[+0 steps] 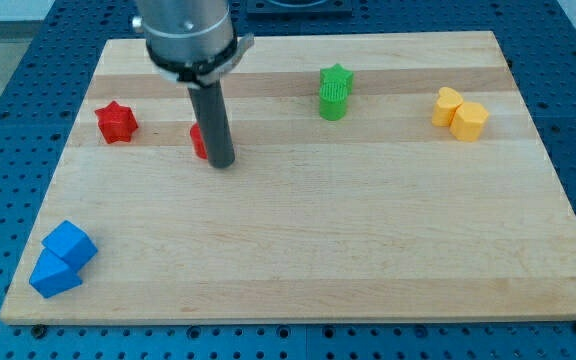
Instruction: Move the red circle into the red star
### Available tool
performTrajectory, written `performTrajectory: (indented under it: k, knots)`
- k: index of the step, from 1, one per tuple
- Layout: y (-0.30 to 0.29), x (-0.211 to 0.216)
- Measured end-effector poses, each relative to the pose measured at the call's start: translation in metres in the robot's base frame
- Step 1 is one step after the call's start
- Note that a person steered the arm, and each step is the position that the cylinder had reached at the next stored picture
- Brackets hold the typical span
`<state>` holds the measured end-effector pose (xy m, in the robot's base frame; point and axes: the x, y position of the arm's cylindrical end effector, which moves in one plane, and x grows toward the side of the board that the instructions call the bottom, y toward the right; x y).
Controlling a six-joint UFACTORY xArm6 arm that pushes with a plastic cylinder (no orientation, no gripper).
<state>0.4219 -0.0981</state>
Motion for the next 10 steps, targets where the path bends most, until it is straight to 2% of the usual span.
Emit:
performTrajectory:
  k: [2, 4, 8, 10]
  knots:
    - [0.005, 0.011]
    - [-0.007, -0.026]
    - [-0.032, -0.026]
    - [-0.010, -0.030]
